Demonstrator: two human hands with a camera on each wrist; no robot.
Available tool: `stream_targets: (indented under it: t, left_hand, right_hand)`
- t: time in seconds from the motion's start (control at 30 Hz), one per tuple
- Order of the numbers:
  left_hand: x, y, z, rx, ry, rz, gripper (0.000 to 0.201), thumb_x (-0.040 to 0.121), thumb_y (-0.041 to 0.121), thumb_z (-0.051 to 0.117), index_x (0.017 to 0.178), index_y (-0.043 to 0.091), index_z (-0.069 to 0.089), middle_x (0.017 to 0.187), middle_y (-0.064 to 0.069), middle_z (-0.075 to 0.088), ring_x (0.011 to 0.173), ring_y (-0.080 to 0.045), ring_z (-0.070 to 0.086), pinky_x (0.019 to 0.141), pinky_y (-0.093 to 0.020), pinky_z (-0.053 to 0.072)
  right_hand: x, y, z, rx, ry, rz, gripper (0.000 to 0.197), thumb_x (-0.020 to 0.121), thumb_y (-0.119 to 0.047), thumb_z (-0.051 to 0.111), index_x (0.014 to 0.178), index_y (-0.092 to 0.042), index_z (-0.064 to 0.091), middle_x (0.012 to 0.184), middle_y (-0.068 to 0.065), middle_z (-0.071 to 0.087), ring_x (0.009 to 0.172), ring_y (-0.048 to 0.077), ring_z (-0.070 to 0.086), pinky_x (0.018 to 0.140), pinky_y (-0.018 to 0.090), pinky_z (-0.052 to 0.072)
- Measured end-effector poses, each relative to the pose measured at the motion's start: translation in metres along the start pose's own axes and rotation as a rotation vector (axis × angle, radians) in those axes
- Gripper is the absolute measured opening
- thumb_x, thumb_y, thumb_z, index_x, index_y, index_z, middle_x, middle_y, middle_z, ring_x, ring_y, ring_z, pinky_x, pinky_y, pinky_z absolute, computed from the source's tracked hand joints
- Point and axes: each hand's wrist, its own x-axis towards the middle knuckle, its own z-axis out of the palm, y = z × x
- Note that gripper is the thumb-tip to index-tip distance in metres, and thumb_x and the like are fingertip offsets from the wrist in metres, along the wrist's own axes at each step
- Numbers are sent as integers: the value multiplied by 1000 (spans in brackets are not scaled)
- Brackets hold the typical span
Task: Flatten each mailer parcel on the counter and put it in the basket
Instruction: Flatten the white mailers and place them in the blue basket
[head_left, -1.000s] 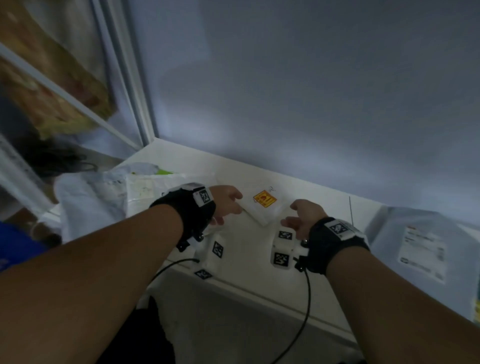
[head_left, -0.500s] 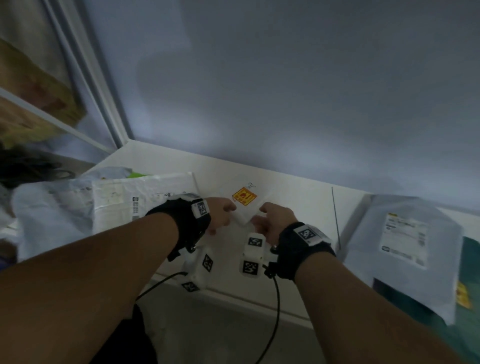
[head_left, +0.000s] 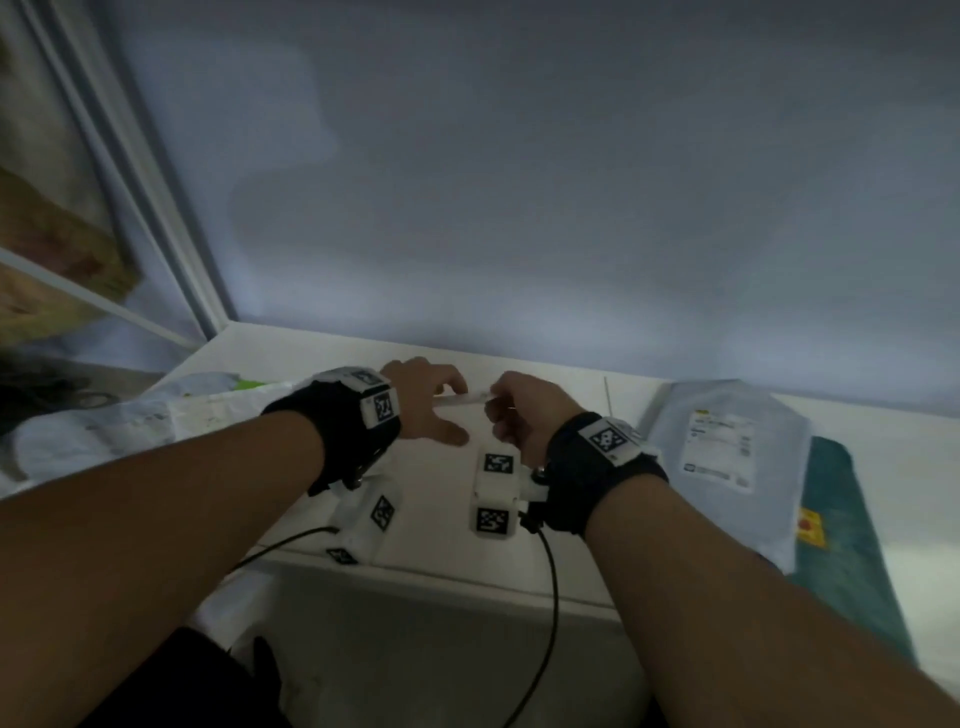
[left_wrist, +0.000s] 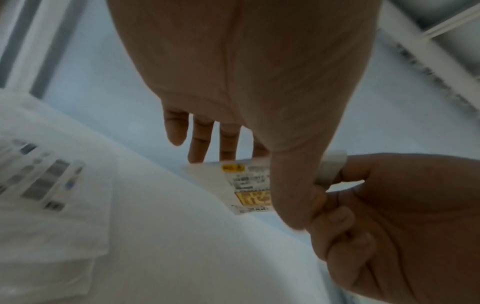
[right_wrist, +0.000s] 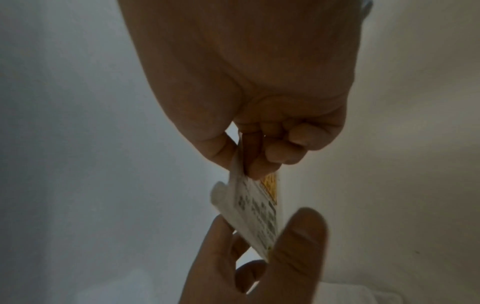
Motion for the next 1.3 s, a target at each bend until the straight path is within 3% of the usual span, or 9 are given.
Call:
stream_targets:
  t: [0.07,0.17,0.37,0.5,0.6,0.73,0.87,1.03,1.3]
  left_hand:
    - [-12,16,-19,-35,53,24,30,90,48,58,108,24,60,110,-2,61,102,-25,58,80,-30,42]
    - [-31,35,-52,-176,37,-14,34,97,47,47,77,21,55,80,-1,60,76,-23,57,61,-26,40]
    - [-70,45,-92,-482,83,-63,25,95,39,56,101,18,69,93,-8,73,52,-14,53,52,-24,40]
    - [-82,47,-88,-644,154,-101,28,93,34,62,112,15,67,96,-13,72,63,-22,57,52,-26,38]
    - [-86,48,-76,-667,127,-157,27,92,37,62,103,12,64,89,-15,70,62,-23,54,54,-30,39]
    - [-83,39,-44,-733,107,-278,23,94,31,62,81,13,54,71,-11,61,50,-19,46,47,-26,35]
    - [-66,26,-1,-775,97,-350,7,94,16,57,98,10,55,81,-10,65,66,-23,62,51,-26,41]
    - [-43,15,50,-706,69,-395,14,90,10,60,103,8,54,87,-13,64,80,-30,65,51,-26,48]
    - [-20,10,98,-343,-28,-362,58,80,35,72,125,16,41,115,-7,58,95,-27,58,79,-35,49]
  right_hand:
    - [-20,-16,-7,12,-21,-34,21,92,-23,52,76,-10,57,55,3,53,46,17,39,48,26,28]
    - [-44,-40,-12,30,-1,-101,41,98,-48,44,88,-11,61,74,6,61,59,22,51,52,26,37]
    - [-92,-70,-28,-233,185,-287,12,92,-19,55,84,-11,56,89,7,58,76,21,56,75,38,51]
    - [-97,-53,-45,-313,237,-301,27,95,-14,51,117,-1,63,115,14,63,95,26,60,88,38,51]
    - [-91,-28,-62,-277,137,-221,40,96,-16,53,132,3,54,91,4,58,84,20,54,94,41,50]
    - [-76,-7,-65,-477,87,-202,13,100,-22,50,108,-16,58,81,-3,48,95,22,49,98,44,47]
    - [-56,7,-68,-641,86,-206,29,98,-21,54,72,-28,45,78,-4,49,93,20,48,99,43,47]
    - [-33,38,-78,-886,116,-188,22,94,-23,58,72,-19,56,94,11,63,90,27,62,92,42,53]
    - [-13,73,-96,-1098,138,-63,25,89,-28,66,96,-4,72,96,11,74,91,26,70,84,39,59]
